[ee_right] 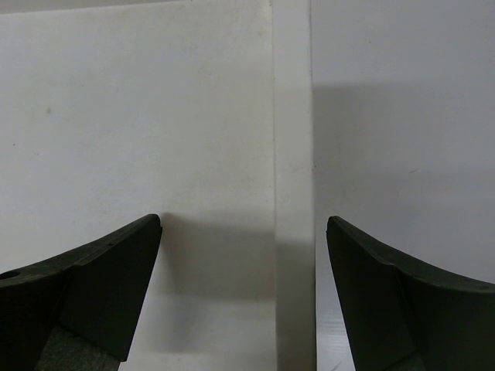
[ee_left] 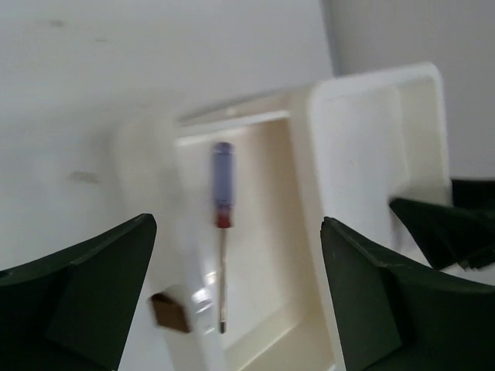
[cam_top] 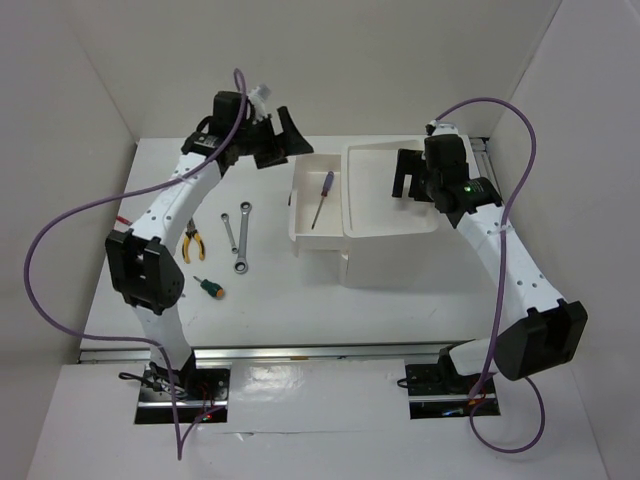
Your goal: Sort the tools into containers
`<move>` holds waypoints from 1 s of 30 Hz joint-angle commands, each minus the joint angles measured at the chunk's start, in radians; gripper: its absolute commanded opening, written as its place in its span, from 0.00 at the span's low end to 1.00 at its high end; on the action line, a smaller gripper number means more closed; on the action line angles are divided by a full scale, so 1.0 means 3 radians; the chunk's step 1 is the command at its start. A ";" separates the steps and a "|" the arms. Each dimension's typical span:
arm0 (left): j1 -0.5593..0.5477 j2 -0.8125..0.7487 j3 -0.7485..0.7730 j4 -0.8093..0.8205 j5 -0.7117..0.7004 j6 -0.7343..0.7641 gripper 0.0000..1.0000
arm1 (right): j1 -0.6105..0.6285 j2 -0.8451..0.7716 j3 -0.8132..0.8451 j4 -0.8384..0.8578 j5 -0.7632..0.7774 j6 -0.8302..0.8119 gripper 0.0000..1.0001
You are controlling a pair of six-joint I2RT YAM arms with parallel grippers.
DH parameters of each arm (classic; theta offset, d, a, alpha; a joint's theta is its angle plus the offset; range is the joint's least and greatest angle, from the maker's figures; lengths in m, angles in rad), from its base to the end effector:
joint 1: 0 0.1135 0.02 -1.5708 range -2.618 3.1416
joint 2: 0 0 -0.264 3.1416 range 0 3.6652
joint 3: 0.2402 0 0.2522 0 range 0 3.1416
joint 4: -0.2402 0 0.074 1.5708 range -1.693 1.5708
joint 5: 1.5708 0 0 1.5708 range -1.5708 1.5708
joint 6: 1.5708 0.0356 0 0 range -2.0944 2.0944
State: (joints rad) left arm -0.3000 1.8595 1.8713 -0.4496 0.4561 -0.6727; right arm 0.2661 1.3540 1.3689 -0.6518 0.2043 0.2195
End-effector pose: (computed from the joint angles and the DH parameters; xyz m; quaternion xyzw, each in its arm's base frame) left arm 0.4113 -0.1436 0.3845 -0.0330 0.8302 -0.4130 0.3730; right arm 0.2863 0.0705 0.3702 0.0252 0.8891 0.0193 0.4566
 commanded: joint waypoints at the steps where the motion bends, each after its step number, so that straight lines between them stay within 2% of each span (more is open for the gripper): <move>1: 0.0375 -0.0410 -0.0030 -0.0555 -0.1033 -0.0181 1.00 | 0.0028 0.0114 0.0003 -0.0338 0.0071 -0.0088 0.94; 3: 0.0549 -0.0481 -0.0112 -0.1015 -0.1446 -0.0364 1.00 | 0.0028 0.0114 0.0003 -0.0338 0.0040 -0.0088 0.94; 4: 0.0646 -0.0482 -0.0264 -0.1129 -0.1757 -0.0416 1.00 | 0.0028 0.0114 0.0003 -0.0338 0.0040 -0.0088 0.94; 6: 0.0984 -0.0568 -0.0505 -0.1252 -0.1979 -0.0554 1.00 | 0.0028 0.0114 -0.0028 -0.0338 0.0040 -0.0118 0.94; 11: 0.1673 -0.0584 -0.1154 -0.1283 -0.2144 -0.0656 1.00 | 0.0059 0.0185 -0.0058 -0.0307 -0.0072 -0.0118 0.94; 15: 0.1992 -0.0548 -0.1410 -0.1186 -0.2006 -0.0799 0.99 | 0.0059 0.0216 -0.0094 -0.0241 -0.0200 -0.0088 0.94; 20: 0.2145 -0.0365 -0.1314 -0.1155 -0.2123 -0.0912 0.98 | 0.0059 0.0252 -0.0094 -0.0271 -0.0231 -0.0088 0.94; 30: 0.2391 0.0407 -0.0670 -0.1319 -0.2446 -0.1045 0.98 | 0.0090 0.0222 -0.0069 -0.0307 -0.0201 -0.0088 0.94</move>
State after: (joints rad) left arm 0.3874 1.9411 1.6249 -0.8116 -0.2249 -0.9535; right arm 0.2722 1.3808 1.3762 -0.6212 0.1684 0.2150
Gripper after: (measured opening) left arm 0.979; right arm 0.940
